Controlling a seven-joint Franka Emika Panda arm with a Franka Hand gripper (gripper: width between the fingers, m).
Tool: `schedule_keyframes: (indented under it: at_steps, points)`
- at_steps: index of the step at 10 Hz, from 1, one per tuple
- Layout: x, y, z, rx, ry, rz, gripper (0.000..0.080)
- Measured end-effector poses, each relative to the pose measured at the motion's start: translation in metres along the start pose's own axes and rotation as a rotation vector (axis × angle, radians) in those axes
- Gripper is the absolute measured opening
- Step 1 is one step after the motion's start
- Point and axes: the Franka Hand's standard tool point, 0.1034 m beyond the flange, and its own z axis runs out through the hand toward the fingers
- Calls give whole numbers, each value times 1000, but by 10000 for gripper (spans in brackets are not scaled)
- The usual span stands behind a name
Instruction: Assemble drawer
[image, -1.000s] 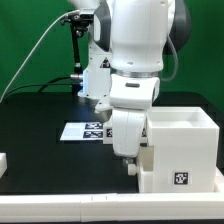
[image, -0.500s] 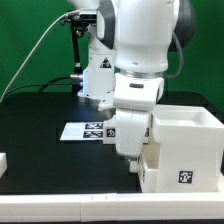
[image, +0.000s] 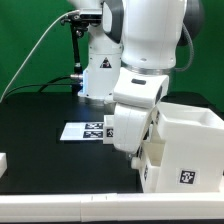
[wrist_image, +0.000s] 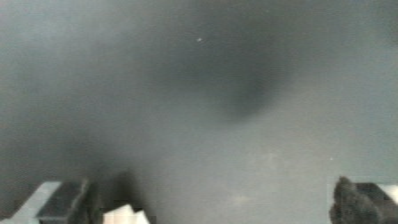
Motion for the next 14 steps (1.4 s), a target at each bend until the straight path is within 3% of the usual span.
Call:
schedule_keyframes:
  at_steps: [1,3,5,7,10,11,13,14]
  points:
    - [5,0,-7,10,-20,46,649]
    - [16,-3,-17,-8,-42,99,649]
    - [14,-4,-16,-4,-46,106,649]
    - [-9,-1,-4,5,-40,55,649]
    - [-20,1,5,8,-38,40,649]
    - [-27,7,5,-2,-33,14,649]
    - [-45,29,1,-66,0,-62,649]
    - [-47,28,2,-65,0,-48,649]
